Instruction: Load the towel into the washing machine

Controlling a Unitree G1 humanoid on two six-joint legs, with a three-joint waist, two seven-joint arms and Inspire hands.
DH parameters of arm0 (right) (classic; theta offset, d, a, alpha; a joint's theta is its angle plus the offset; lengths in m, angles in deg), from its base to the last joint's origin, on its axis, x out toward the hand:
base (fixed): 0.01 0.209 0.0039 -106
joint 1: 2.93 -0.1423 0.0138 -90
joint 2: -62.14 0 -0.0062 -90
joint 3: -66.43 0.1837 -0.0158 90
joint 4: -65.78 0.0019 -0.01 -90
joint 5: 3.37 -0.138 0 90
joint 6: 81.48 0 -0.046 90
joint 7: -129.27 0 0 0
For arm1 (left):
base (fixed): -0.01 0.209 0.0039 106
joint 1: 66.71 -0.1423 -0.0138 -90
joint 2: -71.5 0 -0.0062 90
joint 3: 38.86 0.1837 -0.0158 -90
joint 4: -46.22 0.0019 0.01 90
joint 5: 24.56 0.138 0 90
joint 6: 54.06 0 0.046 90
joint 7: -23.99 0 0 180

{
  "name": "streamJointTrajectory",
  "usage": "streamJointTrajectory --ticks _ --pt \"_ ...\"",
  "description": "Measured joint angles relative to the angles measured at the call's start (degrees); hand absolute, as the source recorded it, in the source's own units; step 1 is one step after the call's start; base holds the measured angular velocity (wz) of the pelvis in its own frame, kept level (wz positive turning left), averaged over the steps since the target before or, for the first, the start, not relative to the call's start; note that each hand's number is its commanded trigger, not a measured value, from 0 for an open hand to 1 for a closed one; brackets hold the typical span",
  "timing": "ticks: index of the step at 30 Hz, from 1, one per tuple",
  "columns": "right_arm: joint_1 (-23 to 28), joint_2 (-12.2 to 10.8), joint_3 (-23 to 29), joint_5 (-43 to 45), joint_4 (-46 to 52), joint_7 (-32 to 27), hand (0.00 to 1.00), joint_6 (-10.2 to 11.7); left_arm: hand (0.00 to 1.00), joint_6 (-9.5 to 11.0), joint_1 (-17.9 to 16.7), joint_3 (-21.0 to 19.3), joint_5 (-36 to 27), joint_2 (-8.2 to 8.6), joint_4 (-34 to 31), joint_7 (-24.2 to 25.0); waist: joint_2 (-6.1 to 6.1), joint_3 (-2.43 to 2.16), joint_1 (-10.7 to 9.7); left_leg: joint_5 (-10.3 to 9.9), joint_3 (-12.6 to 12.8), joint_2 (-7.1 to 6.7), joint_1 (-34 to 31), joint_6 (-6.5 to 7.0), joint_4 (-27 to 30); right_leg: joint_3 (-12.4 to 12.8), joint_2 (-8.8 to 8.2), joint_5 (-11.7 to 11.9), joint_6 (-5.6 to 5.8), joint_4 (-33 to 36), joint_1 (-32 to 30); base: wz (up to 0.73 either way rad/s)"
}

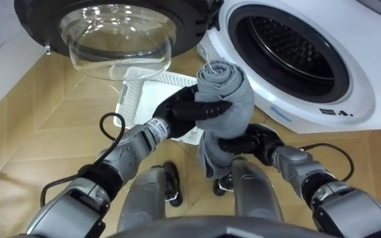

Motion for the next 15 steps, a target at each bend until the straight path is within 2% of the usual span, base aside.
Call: streamJointTrajectory --ticks 1,2,3,4,11,15 --pt "0.08 -0.06 -0.02 0.06 0.10 0.00 1.00 -0.07 1.00 -0.20 -0.08 -0.01 0.00 -0.01 0.00 0.03 0.00 0.00 0.05 0.00 0.00 -0.02 0.00 0.00 0.01 0.05 -0.01 0.00 0.00 0.04 -0.03 0.00" --pt "0.08 -0.06 -0.01 0.22 0.16 -0.01 1.00 -0.13 0.80 -0.25 -0.09 -0.04 0.00 -0.01 0.00 0.04 0.00 0.00 0.07 0.00 0.01 -0.03 0.00 0.00 0.01 0.07 -0.01 0.00 0.00 0.05 -0.05 0.00" --pt "0.07 -0.05 0.01 0.70 0.42 -0.03 1.00 -0.52 0.35 -0.41 -0.10 -0.09 0.00 -0.03 0.00 0.05 0.00 0.00 0.08 0.00 0.01 -0.04 0.01 0.00 0.01 0.11 -0.01 0.00 0.00 0.06 -0.06 0.00" --pt "0.05 -0.03 0.03 1.19 0.52 -0.04 1.00 -0.68 0.00 -0.66 -0.10 -0.10 0.00 -0.03 0.00 0.05 0.00 -0.01 0.09 0.00 0.01 -0.04 0.01 0.00 0.01 0.11 -0.01 0.00 0.00 0.08 -0.05 0.00" --pt "0.09 -0.01 -0.03 1.90 0.55 -1.40 1.00 -1.27 0.00 -1.01 -0.89 -0.21 -1.38 -0.05 -0.16 0.34 0.18 -0.12 0.32 0.00 0.11 -0.04 0.05 0.00 -0.11 0.06 -0.03 0.00 0.00 0.08 -0.05 0.00" --pt "0.45 0.55 0.09 1.90 0.49 -2.98 1.00 -1.72 0.00 -0.73 -1.08 -1.12 -4.37 -0.39 0.76 1.84 0.28 -0.18 1.69 0.02 0.11 -0.19 0.35 0.00 -0.08 0.08 0.10 0.00 -0.01 -0.04 0.25 0.00"
